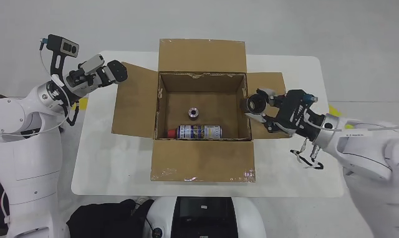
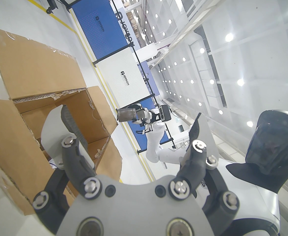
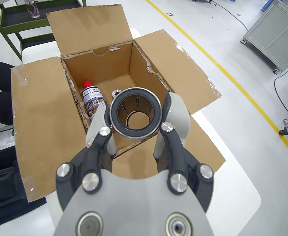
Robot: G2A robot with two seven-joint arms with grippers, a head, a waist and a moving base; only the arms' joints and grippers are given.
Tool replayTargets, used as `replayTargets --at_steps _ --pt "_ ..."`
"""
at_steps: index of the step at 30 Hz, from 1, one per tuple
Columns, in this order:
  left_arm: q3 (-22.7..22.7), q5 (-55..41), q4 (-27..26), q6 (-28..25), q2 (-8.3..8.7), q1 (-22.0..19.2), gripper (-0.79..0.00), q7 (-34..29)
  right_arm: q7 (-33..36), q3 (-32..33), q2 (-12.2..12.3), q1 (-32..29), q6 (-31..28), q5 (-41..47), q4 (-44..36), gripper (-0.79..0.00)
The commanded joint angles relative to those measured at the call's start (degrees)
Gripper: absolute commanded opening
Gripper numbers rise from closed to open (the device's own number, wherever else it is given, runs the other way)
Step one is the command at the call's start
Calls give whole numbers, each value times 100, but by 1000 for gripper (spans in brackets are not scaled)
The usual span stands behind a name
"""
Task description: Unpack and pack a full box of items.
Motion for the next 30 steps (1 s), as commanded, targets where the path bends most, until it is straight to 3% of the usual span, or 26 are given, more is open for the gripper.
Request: replayTargets --at_steps 1,15,30 --pt "0 0 0 0 0 0 0 0 -31 -239 -20 243 15 8 150 -785" --pt "0 0 0 0 0 0 0 0 665 -2474 -359 1997 697 -231 855 -785" --pt "0 0 0 0 0 0 0 0 1007 -3516 -701 2813 1385 -149 2037 -785"
